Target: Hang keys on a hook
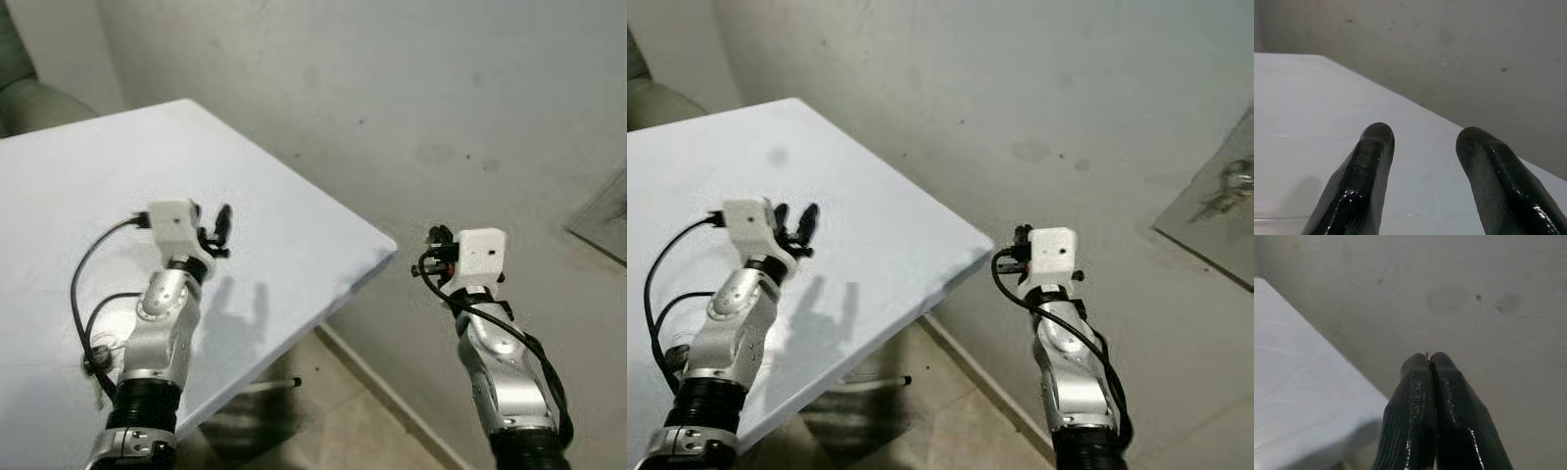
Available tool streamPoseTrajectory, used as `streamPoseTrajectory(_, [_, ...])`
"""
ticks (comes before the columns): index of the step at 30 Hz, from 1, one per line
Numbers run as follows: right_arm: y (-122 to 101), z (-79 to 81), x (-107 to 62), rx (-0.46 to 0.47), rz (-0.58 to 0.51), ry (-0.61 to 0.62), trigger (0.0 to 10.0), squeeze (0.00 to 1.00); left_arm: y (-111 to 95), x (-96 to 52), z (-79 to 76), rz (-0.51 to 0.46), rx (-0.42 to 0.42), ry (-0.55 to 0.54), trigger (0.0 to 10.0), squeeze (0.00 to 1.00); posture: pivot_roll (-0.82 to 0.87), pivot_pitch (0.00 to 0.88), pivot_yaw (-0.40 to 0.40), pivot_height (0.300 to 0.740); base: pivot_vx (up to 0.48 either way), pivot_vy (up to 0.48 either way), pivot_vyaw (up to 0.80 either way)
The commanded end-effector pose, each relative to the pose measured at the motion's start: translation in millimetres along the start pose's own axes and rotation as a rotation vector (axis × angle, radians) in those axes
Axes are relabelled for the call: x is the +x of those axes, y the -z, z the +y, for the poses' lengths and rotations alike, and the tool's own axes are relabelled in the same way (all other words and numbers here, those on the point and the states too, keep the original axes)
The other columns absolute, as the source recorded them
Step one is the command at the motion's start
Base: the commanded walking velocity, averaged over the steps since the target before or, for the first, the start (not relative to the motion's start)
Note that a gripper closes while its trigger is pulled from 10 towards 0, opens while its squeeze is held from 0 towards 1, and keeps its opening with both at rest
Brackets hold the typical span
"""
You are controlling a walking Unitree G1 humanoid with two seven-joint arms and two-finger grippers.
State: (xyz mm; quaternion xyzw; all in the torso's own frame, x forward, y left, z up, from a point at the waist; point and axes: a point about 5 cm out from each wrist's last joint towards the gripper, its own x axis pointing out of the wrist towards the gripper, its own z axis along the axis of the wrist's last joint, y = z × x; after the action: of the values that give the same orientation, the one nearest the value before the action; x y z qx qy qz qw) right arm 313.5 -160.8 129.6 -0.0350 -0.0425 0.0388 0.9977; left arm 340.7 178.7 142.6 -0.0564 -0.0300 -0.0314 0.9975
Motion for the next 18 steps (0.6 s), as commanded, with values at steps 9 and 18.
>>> streamPoseTrajectory(9, [-2.7,-3.7,0.4,-0.007,-0.003,0.017,10.0,0.0,-1.3,0.8,-4.2,0.006,0.009,0.013,10.0,0.0,-0.1,0.0,-0.059,0.74,0.0,0.0,-0.73])
streamPoseTrajectory(18, [-2.3,-3.6,0.0,-0.011,0.001,0.015,10.0,0.0,-0.1,0.0,-7.5,0.008,0.011,0.032,10.0,0.0,-0.09,0.0,-0.063,0.74,0.0,0.0,-0.73])
